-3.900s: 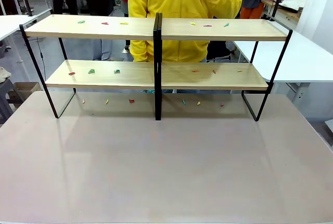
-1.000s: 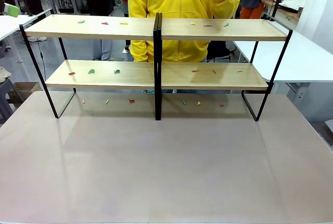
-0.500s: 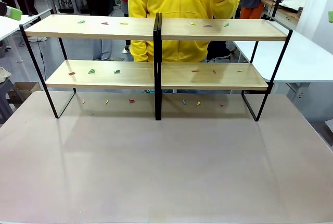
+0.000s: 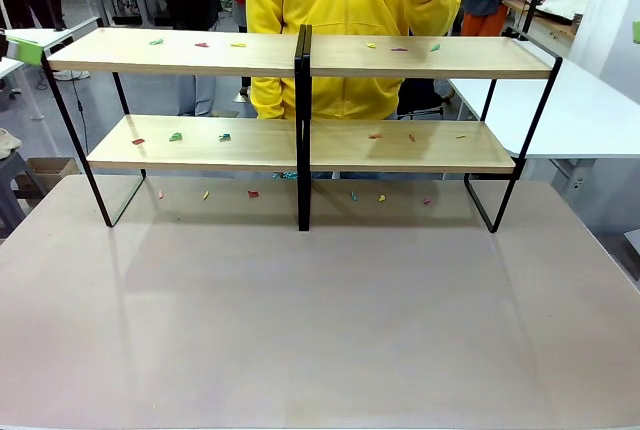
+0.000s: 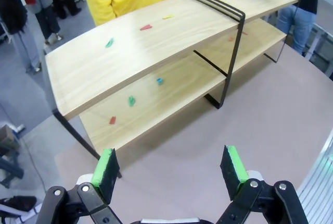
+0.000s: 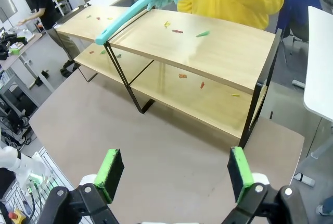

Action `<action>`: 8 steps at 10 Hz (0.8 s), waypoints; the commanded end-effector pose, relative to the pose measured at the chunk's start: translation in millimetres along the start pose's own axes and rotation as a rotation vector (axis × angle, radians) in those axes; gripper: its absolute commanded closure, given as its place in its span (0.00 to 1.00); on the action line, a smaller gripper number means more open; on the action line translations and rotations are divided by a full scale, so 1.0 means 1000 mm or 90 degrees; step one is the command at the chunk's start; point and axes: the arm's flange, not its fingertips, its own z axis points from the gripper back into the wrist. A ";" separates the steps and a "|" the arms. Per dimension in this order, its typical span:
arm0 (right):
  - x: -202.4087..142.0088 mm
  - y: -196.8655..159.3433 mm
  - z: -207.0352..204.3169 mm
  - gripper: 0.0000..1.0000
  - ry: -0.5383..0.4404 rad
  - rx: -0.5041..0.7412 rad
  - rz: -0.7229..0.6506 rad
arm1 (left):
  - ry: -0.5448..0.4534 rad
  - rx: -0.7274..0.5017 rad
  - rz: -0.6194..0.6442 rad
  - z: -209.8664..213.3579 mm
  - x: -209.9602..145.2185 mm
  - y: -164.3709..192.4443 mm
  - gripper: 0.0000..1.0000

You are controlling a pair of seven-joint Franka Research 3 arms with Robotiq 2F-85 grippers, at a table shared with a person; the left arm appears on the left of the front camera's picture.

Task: Clean the shelves.
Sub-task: Pick up the Duster when the human hands it over.

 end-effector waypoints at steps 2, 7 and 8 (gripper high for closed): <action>-0.003 -0.002 -0.003 0.00 -0.013 0.036 0.007 | 0.000 0.010 0.001 -0.015 0.001 0.000 0.00; -0.003 0.013 -0.008 0.00 -0.003 0.059 0.030 | -0.002 -0.005 -0.003 -0.009 0.002 -0.002 0.00; -0.003 0.013 -0.010 0.00 -0.002 0.061 0.028 | -0.002 -0.005 -0.003 -0.009 0.002 -0.002 0.00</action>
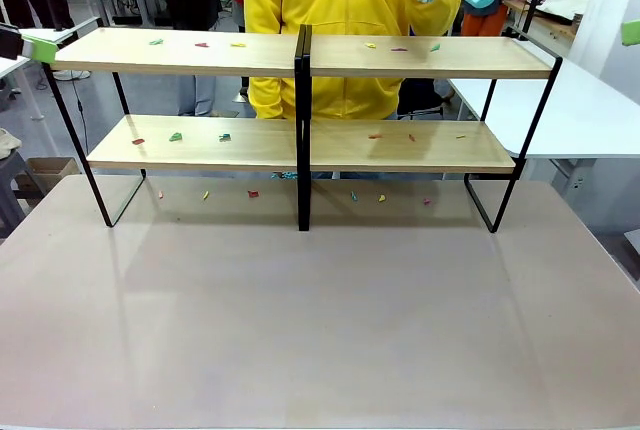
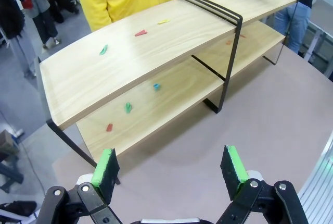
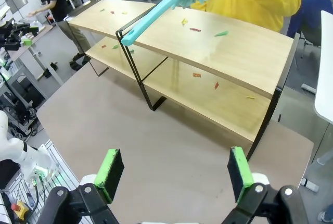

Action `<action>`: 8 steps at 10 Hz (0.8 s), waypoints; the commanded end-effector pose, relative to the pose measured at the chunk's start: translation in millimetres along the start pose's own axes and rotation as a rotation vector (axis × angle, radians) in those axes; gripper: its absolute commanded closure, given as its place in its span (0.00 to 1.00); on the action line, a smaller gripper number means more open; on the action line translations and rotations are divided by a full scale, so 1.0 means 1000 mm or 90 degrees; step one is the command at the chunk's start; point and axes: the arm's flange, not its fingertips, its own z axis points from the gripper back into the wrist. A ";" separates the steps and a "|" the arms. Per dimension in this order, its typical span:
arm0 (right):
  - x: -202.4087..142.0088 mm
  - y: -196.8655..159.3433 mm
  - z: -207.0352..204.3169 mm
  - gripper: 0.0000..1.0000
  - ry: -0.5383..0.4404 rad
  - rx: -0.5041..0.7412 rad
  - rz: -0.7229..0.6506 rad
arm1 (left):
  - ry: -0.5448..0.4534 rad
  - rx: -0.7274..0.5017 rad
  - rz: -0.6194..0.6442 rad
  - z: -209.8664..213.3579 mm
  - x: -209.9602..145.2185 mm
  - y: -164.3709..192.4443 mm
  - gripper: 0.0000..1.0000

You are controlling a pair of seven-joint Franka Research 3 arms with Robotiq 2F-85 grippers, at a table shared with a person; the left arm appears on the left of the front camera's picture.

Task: Clean the shelves.
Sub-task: Pick up the Duster when the human hands it over.

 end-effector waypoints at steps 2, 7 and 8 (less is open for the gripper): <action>-0.003 -0.001 -0.007 0.00 -0.011 0.033 0.007 | 0.006 -0.003 0.002 0.001 -0.002 0.000 0.00; -0.009 0.004 -0.023 0.00 0.013 0.059 0.005 | 0.006 -0.003 0.002 0.001 -0.002 0.000 0.00; -0.008 0.004 -0.023 0.00 0.010 0.054 0.003 | 0.006 -0.003 0.002 0.001 -0.002 0.000 0.00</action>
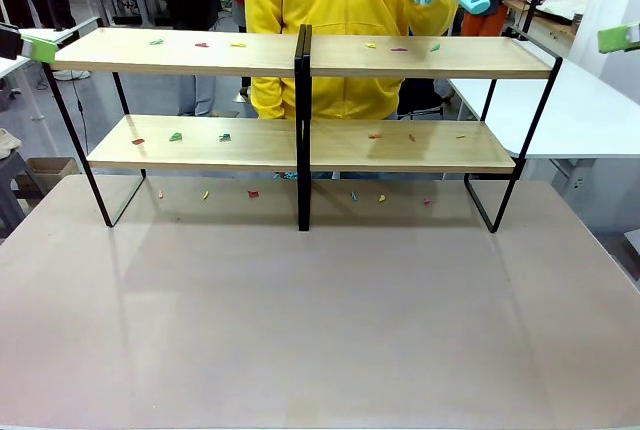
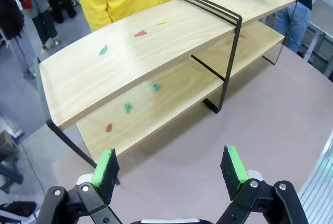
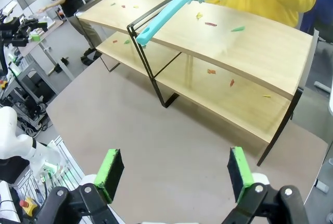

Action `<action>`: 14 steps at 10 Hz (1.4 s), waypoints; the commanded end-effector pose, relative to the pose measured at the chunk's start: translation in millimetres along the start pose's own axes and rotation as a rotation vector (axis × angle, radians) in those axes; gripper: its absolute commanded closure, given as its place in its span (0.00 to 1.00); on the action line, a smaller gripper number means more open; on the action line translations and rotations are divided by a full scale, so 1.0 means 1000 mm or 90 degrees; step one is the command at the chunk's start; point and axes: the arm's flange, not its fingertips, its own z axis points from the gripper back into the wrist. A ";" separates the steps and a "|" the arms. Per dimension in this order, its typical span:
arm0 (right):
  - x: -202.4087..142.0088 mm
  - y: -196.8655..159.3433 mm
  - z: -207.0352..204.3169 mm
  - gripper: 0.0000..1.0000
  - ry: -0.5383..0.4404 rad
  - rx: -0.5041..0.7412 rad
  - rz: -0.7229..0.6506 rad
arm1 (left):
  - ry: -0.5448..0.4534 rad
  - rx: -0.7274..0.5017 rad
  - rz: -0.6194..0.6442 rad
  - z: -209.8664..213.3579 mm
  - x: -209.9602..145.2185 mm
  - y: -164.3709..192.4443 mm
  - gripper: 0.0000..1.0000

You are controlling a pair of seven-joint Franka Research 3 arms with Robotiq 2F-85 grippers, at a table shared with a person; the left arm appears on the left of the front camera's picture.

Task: Clean the shelves.
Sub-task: Pick up the Duster when the human hands it over.

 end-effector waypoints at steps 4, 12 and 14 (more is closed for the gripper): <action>0.000 0.000 0.000 0.00 0.000 0.000 0.000 | 0.007 -0.001 0.002 0.001 -0.002 0.000 0.00; 0.042 -0.030 -0.035 0.00 -0.025 0.183 -0.179 | 0.007 -0.001 0.002 0.001 -0.002 0.000 0.00; 0.058 -0.039 -0.063 0.00 0.010 0.227 -0.279 | 0.007 -0.001 0.002 0.001 -0.002 0.000 0.00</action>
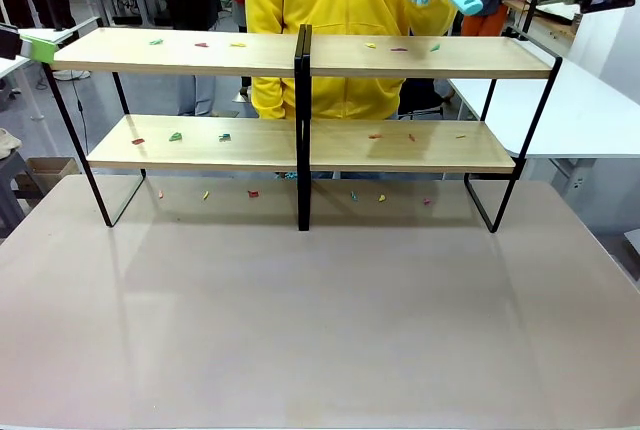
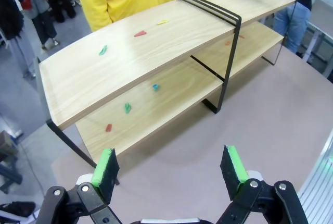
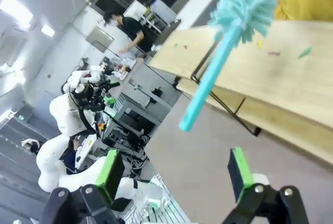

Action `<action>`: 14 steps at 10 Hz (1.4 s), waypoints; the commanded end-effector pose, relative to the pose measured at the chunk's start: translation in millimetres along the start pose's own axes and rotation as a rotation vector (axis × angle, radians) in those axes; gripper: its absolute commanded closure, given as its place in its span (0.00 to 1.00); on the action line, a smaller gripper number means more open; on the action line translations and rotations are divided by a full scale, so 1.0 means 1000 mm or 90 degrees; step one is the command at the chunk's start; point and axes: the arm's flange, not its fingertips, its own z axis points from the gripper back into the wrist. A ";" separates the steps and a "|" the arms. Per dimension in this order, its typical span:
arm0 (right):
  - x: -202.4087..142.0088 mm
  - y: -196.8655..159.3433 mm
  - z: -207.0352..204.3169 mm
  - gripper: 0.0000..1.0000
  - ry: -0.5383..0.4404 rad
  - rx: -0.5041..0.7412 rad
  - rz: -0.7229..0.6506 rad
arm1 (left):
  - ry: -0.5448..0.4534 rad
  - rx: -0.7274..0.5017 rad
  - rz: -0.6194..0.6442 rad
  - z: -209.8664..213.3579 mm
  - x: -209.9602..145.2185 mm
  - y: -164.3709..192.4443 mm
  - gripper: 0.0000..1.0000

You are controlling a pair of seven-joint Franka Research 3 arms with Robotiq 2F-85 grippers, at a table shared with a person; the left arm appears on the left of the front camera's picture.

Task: Clean the shelves.
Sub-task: Pick up the Duster when the human hands it over.

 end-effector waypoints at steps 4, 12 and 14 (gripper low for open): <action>0.041 -0.032 -0.059 0.00 -0.014 -0.034 -0.162 | 0.008 0.002 0.001 0.000 -0.001 -0.001 0.00; 0.053 -0.029 -0.110 0.77 -0.051 -0.041 -0.185 | 0.008 0.002 0.001 0.000 -0.001 -0.001 0.00; 0.054 -0.028 -0.111 1.00 -0.052 -0.040 -0.181 | 0.008 0.002 0.001 0.000 -0.001 -0.001 0.00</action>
